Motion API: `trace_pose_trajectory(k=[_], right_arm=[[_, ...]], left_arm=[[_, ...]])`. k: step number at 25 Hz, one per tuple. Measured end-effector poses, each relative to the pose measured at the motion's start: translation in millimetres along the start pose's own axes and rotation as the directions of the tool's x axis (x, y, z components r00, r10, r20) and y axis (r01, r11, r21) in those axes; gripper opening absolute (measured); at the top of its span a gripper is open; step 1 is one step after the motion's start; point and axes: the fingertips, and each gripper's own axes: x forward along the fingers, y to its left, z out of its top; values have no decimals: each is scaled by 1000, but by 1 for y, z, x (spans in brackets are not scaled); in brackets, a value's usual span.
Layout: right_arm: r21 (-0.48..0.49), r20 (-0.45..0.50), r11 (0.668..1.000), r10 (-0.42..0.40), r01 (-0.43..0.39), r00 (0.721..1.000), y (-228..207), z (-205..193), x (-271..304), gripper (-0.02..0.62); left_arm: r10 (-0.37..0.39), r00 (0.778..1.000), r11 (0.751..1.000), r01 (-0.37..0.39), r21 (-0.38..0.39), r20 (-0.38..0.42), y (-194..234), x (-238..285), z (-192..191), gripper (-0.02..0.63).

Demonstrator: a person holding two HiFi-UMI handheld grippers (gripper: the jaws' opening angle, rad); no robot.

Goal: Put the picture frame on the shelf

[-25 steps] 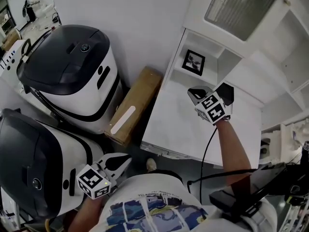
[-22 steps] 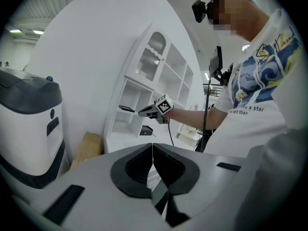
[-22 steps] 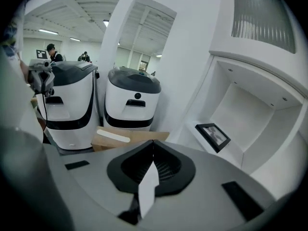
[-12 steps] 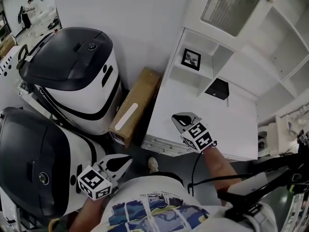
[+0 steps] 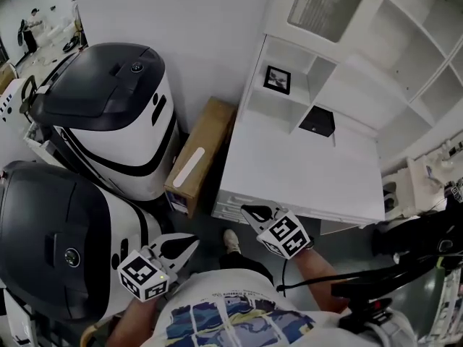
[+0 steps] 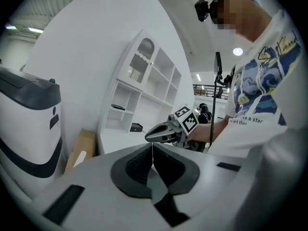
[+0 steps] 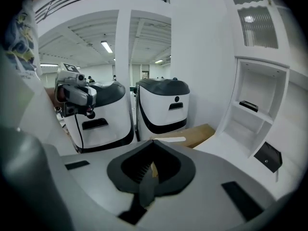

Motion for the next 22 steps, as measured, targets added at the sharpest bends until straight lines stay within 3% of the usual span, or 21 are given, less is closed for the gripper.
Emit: trace_pose_trajectory(k=[10, 22], right_arm=[[45, -13, 997, 62, -62, 998, 84, -32, -12, 25], [62, 25, 996, 61, -63, 998, 108, -27, -15, 25]], left_arm=[[-4, 996, 993, 13, 114, -86, -25, -17, -22, 14], [-44, 996, 996, 49, 72, -80, -35, -26, -31, 14]])
